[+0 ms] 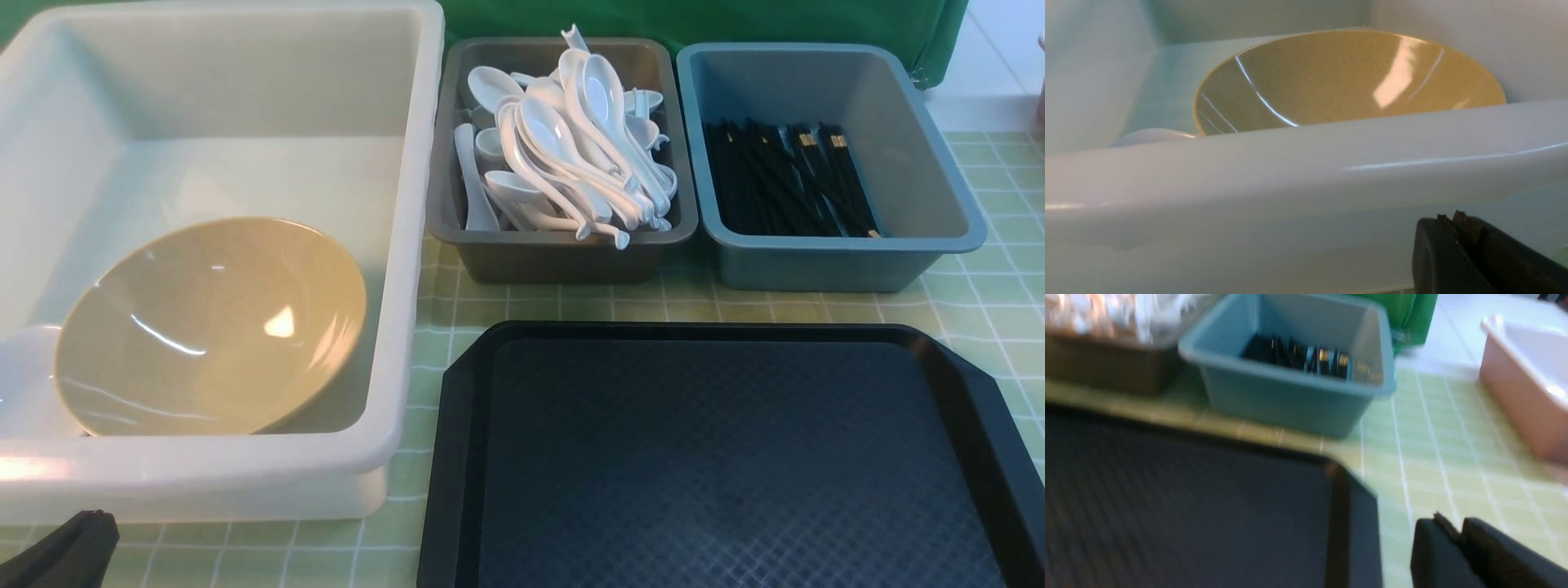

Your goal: On green table put chopsticks spoon bowls plates into blue grey white boxes.

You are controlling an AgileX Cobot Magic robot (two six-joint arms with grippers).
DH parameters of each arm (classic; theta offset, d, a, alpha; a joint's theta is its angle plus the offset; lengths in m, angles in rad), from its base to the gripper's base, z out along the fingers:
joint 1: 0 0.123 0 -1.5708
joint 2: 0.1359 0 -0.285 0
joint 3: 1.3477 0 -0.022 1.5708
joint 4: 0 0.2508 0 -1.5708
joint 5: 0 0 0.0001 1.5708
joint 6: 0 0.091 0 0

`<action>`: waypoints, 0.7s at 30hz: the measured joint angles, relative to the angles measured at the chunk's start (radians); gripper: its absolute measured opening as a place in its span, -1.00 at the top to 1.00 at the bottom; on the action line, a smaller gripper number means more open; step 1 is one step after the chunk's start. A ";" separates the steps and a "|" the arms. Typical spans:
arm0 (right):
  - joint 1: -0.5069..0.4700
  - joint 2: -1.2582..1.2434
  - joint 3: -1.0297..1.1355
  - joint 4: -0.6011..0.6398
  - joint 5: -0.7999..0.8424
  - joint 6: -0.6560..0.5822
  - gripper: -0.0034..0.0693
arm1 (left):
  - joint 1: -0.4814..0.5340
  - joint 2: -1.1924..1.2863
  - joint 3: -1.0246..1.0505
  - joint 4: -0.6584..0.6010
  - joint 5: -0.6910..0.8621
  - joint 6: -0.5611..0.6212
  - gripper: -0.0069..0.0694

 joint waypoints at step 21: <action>-0.041 -0.049 0.126 -0.006 -0.015 0.020 0.59 | 0.000 0.000 0.000 0.001 0.000 0.000 0.82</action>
